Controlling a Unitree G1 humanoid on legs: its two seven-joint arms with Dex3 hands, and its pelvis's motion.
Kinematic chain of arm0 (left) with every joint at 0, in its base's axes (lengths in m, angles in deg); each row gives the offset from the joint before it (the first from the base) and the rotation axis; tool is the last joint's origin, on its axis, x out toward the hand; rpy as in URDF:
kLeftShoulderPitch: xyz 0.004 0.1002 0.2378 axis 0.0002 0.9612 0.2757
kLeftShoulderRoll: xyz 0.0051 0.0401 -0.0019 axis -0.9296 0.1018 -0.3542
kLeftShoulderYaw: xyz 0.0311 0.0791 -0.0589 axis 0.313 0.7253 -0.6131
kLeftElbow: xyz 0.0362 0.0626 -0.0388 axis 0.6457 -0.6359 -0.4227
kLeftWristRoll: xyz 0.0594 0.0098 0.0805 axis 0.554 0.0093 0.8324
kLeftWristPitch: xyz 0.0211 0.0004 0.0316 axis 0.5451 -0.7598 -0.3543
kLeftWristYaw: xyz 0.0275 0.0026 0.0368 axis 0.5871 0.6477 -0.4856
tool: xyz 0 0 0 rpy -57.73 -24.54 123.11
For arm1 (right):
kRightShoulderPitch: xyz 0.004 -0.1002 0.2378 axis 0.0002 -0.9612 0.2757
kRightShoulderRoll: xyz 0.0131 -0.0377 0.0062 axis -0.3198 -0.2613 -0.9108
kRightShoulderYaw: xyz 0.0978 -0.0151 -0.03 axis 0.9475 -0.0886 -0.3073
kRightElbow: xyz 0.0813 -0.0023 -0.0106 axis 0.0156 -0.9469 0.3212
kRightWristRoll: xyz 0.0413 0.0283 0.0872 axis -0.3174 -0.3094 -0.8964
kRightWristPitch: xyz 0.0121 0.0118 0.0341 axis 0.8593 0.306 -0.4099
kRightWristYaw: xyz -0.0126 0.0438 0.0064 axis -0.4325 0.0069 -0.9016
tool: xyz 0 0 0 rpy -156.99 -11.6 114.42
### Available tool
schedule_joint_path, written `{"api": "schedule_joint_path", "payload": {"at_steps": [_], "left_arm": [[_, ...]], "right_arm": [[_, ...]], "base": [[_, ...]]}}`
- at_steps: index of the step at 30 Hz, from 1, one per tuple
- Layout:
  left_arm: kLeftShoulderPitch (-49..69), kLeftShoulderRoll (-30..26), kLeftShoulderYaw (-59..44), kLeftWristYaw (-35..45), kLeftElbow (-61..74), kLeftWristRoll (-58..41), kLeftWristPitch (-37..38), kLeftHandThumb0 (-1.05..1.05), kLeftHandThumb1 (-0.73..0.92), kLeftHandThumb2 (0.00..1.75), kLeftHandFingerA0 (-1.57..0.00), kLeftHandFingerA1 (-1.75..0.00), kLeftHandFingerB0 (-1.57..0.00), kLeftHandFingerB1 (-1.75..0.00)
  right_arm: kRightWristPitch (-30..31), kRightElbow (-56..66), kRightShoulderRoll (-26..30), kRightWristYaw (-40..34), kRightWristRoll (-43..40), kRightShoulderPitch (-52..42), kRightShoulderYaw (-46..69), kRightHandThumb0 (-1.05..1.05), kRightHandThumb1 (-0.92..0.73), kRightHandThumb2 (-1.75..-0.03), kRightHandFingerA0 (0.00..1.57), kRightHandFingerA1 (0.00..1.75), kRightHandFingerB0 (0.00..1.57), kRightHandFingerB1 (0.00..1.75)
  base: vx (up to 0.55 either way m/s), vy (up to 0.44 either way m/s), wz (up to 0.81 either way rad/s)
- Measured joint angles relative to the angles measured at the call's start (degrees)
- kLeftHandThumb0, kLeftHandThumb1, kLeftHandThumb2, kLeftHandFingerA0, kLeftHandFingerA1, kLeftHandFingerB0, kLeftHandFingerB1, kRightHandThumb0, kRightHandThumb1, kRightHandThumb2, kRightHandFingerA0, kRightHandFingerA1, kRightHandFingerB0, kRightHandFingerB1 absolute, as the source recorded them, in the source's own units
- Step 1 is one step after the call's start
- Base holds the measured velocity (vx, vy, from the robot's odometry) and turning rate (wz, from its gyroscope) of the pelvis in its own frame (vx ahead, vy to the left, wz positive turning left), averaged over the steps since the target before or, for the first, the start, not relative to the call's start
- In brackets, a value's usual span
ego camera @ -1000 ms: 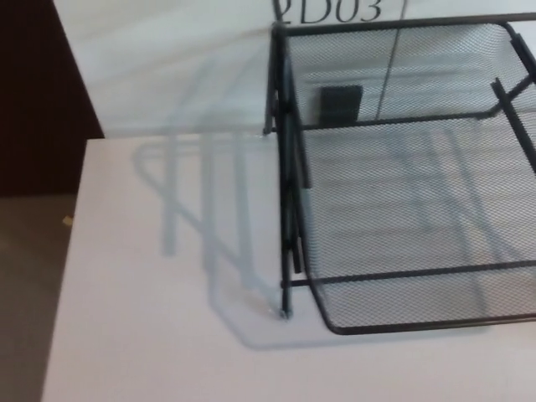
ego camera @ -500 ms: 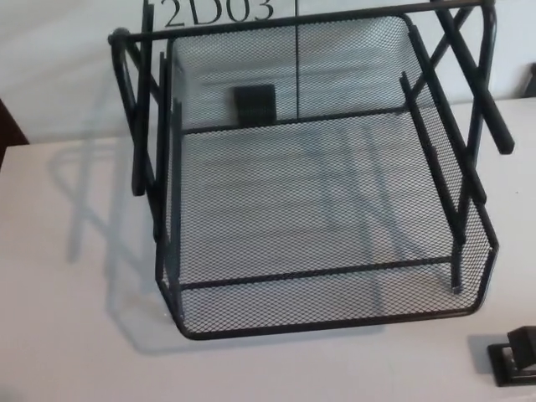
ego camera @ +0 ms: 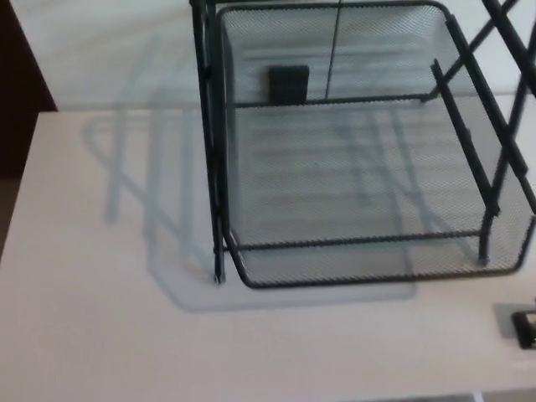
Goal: The robot walks towards a desk on which a file tray is kept in the middle and a stapler is kept to its right. The robot lifts the stapler using its right hand and places it on the file tray.
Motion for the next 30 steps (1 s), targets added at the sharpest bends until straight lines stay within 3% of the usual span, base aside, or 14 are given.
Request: {"api": "schedule_joint_path", "payload": {"at_steps": [3,4,5,6,8,13,20,21,22,23,24,27,28,30], "left_arm": [[-0.05,-0.03,0.0,0.0,-0.02,-0.01,0.0,-0.72,0.25,1.32,-0.54,-1.06,-0.47,-0.96],[-0.1,-0.04,0.0,0.0,-0.01,-0.01,0.0,-0.73,0.29,1.18,-0.55,-0.9,-0.52,-0.83],[-0.1,-0.06,0.94,0.04,0.8,0.27,-0.04,-0.7,0.36,1.21,-0.62,-0.91,-0.46,-0.8],[-0.04,0.06,1.67,0.06,1.07,0.51,-0.04,-0.7,0.36,1.21,-0.62,-0.91,-0.46,-0.8],[-0.22,0.11,2.4,-0.02,0.82,0.74,-0.03,-0.83,0.27,1.21,-0.78,-0.99,-0.62,-0.91],[-0.79,0.21,3.34,-0.19,0.15,0.98,0.01,-0.72,0.38,1.23,-0.78,-0.96,-0.47,-0.81],[-1.05,0.18,4.26,-0.45,0.03,1.33,0.02,-0.72,0.38,1.23,-0.7,-0.94,-0.46,-0.81],[-1.02,0.65,4.22,-0.4,-0.1,1.35,0.01,-0.8,0.27,1.18,-0.71,-0.96,-0.53,-0.86],[-1.15,0.38,4.22,-0.49,-0.09,1.41,0.01,-0.67,0.39,1.22,-0.67,-0.92,-0.44,-0.79],[-1.26,0.07,4.19,-0.62,-0.11,1.47,0.01,-0.71,0.39,1.23,-0.67,-0.93,-0.45,-0.8],[-1.24,-0.16,4.19,-0.75,-0.13,1.54,0.01,-0.67,0.39,1.23,-0.66,-0.92,-0.46,-0.8],[-1.23,-0.29,4.21,-0.87,-0.23,1.79,0.01,-0.67,0.39,1.23,-0.7,-0.93,-0.44,-0.79],[-1.23,-0.29,4.24,-0.86,-0.22,1.84,0.01,-0.68,0.39,1.23,-0.65,-0.91,-0.42,-0.79],[-1.26,-0.35,4.22,-0.85,-0.21,1.87,0.01,-0.68,0.39,1.23,-0.65,-0.91,-0.42,-0.79]], "right_arm": [[-0.17,0.0,0.01,-0.13,0.01,0.46,0.03,-0.72,-0.53,-0.93,0.02,0.21,0.04,0.26],[-0.2,0.01,0.01,-0.16,0.01,0.49,0.04,-0.75,-0.53,-0.93,0.01,0.19,0.07,0.32],[-0.39,-0.8,0.1,0.23,0.02,0.34,-0.18,-0.74,-0.68,-0.61,0.0,0.31,0.13,0.28],[-0.62,-1.43,0.69,0.7,0.05,0.18,-0.26,-0.74,-0.68,-0.61,0.0,0.31,0.13,0.28],[-0.98,-2.25,2.53,0.81,0.1,0.25,-0.17,-0.72,-0.7,-0.61,0.0,0.3,0.13,0.27],[-1.48,-3.35,4.0,0.95,0.77,0.4,-1.36,-0.72,-0.72,-0.61,0.0,0.31,0.13,0.27],[-3.46,-5.64,4.33,0.68,2.0,1.61,-3.65,-0.77,-0.74,-0.63,0.0,0.29,0.13,0.27],[-3.92,-6.17,4.38,0.52,2.21,1.74,-3.98,-0.77,-0.56,-0.98,0.0,0.19,0.1,0.36],[-4.29,-6.38,4.42,0.46,2.37,1.76,-4.31,-0.81,-0.74,-0.63,0.0,0.26,0.12,0.28],[-4.54,-6.35,4.53,0.36,2.45,1.82,-4.41,-0.77,-0.55,-0.96,0.0,0.18,0.11,0.36],[-4.73,-6.32,4.5,0.32,2.43,1.82,-4.36,-0.77,-0.71,-0.62,0.0,0.3,0.13,0.27],[-4.93,-6.26,4.37,0.35,2.27,1.81,-3.98,-0.76,-0.64,-0.65,0.04,0.28,0.11,0.26],[-5.08,-6.36,4.35,0.41,2.17,1.8,-3.77,-0.75,-0.54,-0.93,0.02,0.24,0.06,0.28],[-5.34,-6.65,4.21,0.99,1.41,1.81,-2.63,-0.74,-0.53,-0.94,0.02,0.28,0.05,0.31]], "base": [[-0.2,-0.221,-0.04],[-0.21,-0.29,0.03],[-0.27,-0.381,-0.14],[-0.26,-0.336,0.05],[-0.23,-0.257,-0.04],[-0.18,-0.11,-0.03],[-0.17,0.057,0.03],[-0.05,0.326,0.14],[-0.07,0.296,0.09],[-0.1,0.222,-0.1],[-0.11,0.107,0.12],[-0.09,0.017,0.08],[0.0,0.0,0.0],[-0.09,-0.114,0.01]]}}
